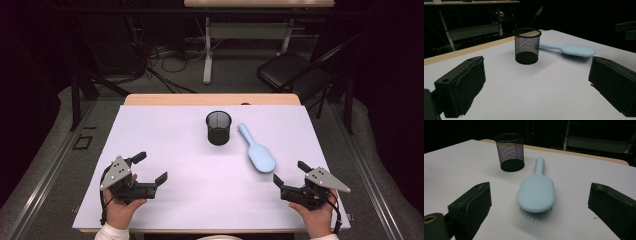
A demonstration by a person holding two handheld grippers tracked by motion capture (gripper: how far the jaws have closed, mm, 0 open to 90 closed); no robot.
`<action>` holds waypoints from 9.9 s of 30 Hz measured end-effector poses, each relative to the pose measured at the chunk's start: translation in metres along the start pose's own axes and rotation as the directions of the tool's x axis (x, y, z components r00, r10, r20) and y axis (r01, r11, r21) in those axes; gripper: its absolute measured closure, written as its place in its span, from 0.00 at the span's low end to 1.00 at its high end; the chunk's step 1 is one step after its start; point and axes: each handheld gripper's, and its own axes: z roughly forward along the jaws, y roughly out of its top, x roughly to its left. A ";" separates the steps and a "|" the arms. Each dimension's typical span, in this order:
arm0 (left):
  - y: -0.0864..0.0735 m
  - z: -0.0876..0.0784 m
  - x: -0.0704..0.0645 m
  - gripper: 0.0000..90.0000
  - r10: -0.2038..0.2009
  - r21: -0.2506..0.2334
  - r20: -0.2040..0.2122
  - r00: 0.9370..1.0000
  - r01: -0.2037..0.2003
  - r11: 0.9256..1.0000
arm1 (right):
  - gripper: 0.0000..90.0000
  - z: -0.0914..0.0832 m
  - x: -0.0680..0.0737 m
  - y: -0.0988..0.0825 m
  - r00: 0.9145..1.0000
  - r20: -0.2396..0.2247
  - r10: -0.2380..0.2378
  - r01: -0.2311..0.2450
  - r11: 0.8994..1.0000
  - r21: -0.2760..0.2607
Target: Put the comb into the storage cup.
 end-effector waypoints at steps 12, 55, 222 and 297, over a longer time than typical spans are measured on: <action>-0.003 0.000 -0.001 0.01 -0.010 0.011 0.003 1.000 0.010 1.000 | 0.12 0.001 -0.001 0.001 1.000 0.005 -0.010 0.010 1.000 0.017; -0.011 -0.002 -0.005 0.01 -0.008 0.050 -0.007 1.000 0.008 0.999 | 0.52 0.023 -0.005 0.001 0.997 -0.058 0.050 -0.041 0.987 0.156; -0.019 0.004 -0.001 0.04 -0.012 0.100 -0.029 1.000 0.015 0.995 | 1.00 0.260 -0.022 0.065 0.985 0.170 -0.035 -0.097 0.704 0.704; -0.019 0.006 -0.003 0.04 -0.008 0.113 -0.038 0.999 0.012 0.994 | 0.97 0.119 -0.049 0.027 0.999 -0.003 -0.041 0.029 0.641 0.767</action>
